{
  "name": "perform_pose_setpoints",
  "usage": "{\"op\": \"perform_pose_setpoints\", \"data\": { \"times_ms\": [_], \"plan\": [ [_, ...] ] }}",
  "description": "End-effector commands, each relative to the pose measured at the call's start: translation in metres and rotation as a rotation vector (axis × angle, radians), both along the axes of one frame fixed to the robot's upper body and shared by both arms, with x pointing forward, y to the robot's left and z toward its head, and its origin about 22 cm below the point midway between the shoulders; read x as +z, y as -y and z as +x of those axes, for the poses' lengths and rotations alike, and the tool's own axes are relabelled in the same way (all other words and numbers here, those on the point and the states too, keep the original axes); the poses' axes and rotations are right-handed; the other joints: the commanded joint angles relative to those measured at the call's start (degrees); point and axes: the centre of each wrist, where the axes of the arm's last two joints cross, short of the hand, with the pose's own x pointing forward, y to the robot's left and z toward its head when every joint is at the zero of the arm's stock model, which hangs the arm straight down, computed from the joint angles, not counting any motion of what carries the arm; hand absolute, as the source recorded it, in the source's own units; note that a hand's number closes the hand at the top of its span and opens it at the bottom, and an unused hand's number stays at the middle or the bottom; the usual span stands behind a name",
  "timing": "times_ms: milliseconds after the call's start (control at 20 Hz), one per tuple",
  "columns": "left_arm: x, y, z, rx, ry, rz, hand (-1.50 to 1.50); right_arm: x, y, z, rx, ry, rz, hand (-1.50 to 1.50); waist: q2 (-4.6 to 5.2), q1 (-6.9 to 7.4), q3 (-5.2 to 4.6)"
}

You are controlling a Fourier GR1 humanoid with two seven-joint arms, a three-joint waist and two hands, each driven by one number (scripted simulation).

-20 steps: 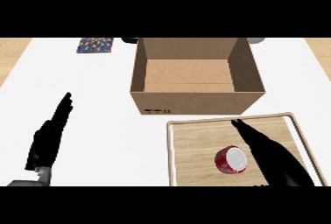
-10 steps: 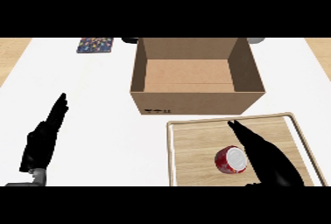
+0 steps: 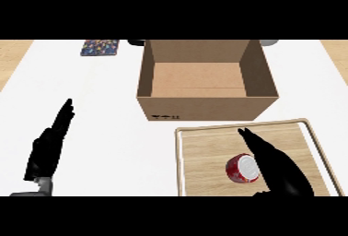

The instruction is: Pick the can from the tray and place it in the cardboard box

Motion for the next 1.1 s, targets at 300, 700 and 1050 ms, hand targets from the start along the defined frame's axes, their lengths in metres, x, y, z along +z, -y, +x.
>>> {"op": "perform_pose_setpoints", "data": {
  "times_ms": [300,700,1050],
  "plan": [
    [0.006,-0.002,-0.008,-0.005,0.004,-0.002,0.0,-0.041,-0.009,0.003,0.018,-0.042,-0.049,-1.5,0.0,0.09,0.01],
    [0.004,0.007,0.013,-0.003,0.02,0.012,0.0,-0.029,-0.008,0.008,0.024,0.104,-0.103,1.5,-0.01,-0.11,0.01],
    [0.005,0.006,-0.003,-0.01,0.008,-0.003,0.0,-0.01,-0.006,0.02,-0.005,0.244,-0.139,1.5,-0.02,0.13,0.0]
  ]
}}
